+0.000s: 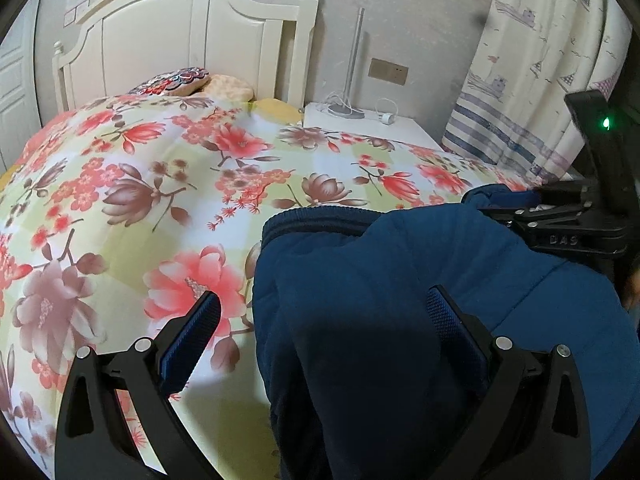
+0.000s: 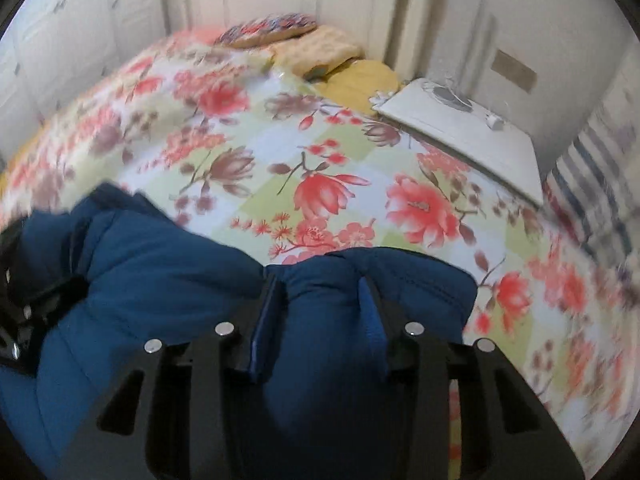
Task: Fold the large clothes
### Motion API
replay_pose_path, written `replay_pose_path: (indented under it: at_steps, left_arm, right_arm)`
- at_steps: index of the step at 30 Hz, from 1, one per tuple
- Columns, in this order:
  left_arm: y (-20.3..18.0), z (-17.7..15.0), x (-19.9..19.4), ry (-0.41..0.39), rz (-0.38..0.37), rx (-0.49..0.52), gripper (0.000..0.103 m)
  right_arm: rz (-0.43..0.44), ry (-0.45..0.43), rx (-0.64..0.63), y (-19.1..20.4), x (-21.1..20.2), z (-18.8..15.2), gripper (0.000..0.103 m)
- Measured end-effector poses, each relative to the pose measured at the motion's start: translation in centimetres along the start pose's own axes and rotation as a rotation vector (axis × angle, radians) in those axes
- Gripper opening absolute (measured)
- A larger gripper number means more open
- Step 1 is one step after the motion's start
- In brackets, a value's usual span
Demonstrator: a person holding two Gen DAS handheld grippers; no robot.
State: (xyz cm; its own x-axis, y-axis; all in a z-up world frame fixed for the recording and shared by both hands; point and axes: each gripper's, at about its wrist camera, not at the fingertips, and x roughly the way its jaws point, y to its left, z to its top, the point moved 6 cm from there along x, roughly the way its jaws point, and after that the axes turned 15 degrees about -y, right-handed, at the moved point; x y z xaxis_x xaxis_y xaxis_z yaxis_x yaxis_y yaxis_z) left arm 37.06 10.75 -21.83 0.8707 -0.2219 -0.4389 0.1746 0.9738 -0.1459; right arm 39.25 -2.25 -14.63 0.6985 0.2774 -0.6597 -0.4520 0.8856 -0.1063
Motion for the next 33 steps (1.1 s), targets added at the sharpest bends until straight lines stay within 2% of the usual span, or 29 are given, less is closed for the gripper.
replay_pose_path:
  at_steps: [1, 2, 4, 5, 7, 8, 10, 13, 15, 17, 18, 20, 22, 25, 27, 29, 30, 32, 33]
  left_arm:
    - [-0.1, 0.0, -0.1, -0.005, 0.003, 0.005, 0.099]
    - [0.0, 0.0, -0.1, -0.008, 0.005, 0.005, 0.099]
    - [0.0, 0.0, -0.3, -0.014, 0.005, 0.000, 0.099]
    - [0.0, 0.0, -0.3, -0.017, 0.005, -0.001, 0.099]
    - [0.1, 0.0, -0.4, -0.022, 0.011, -0.002, 0.099]
    - [0.2, 0.0, -0.4, -0.023, 0.021, -0.006, 0.099]
    - [0.8, -0.1, -0.4, -0.024, 0.027, -0.034, 0.099]
    - [0.8, -0.1, -0.6, -0.026, 0.017, -0.043, 0.099]
    - [0.5, 0.0, -0.8, -0.038, 0.033, -0.018, 0.099]
    - [0.5, 0.0, -0.9, -0.041, 0.032, -0.022, 0.099]
    - [0.5, 0.0, -0.8, -0.038, 0.029, -0.025, 0.099]
    - [0.5, -0.1, -0.8, -0.035, 0.026, -0.031, 0.099]
    - [0.8, -0.1, -0.7, -0.033, 0.031, -0.044, 0.099]
    - [0.8, -0.2, -0.6, -0.021, 0.015, -0.053, 0.099]
    - [0.7, -0.2, -0.7, -0.025, 0.022, -0.044, 0.099]
    - [0.7, -0.2, -0.7, -0.025, 0.020, -0.046, 0.099]
    - [0.7, -0.1, -0.7, -0.025, 0.022, -0.043, 0.099]
    - [0.5, 0.1, -1.1, -0.027, 0.050, -0.001, 0.099]
    - [0.4, 0.3, -1.7, -0.021, 0.069, 0.012, 0.098]
  right_arm:
    - [0.004, -0.023, 0.017, -0.9, 0.4, -0.2, 0.040]
    - [0.020, -0.086, 0.077, -1.9, -1.2, 0.8, 0.039]
    - [0.010, -0.139, 0.153, -4.0, -2.2, 1.6, 0.034]
    - [-0.005, -0.119, 0.160, -4.5, -1.4, 1.1, 0.028]
    - [0.019, -0.022, 0.153, -4.1, 1.6, -1.1, 0.026]
    - [0.059, -0.030, 0.164, -3.5, 2.7, -1.9, 0.026]
    - [0.063, -0.051, 0.183, -3.3, 2.9, -1.8, 0.028]
    - [0.009, -0.007, 0.064, -2.8, 2.2, -0.2, 0.028]
    - [-0.011, -0.060, 0.057, -2.8, 0.6, 1.6, 0.027]
    - [0.038, -0.127, 0.107, -2.6, -0.7, 2.9, 0.027]
    - [0.049, -0.100, 0.102, -2.0, 0.0, 2.5, 0.027]
    - [0.085, 0.033, 0.030, 0.1, 3.2, -0.2, 0.028]
    - [0.052, -0.003, -0.042, 1.1, 3.7, -0.4, 0.028]
    - [-0.041, 0.038, -0.077, 1.4, 2.7, 1.3, 0.027]
    - [0.035, -0.048, -0.067, 3.3, 0.3, 3.5, 0.027]
    - [0.083, -0.070, -0.108, 5.8, -0.4, 4.1, 0.028]
    - [0.086, -0.050, -0.144, 6.7, 0.2, 3.8, 0.028]
    - [0.079, 0.063, -0.219, 8.0, 3.4, 1.4, 0.028]
    - [0.086, 0.074, -0.198, 7.8, 4.1, 1.1, 0.028]
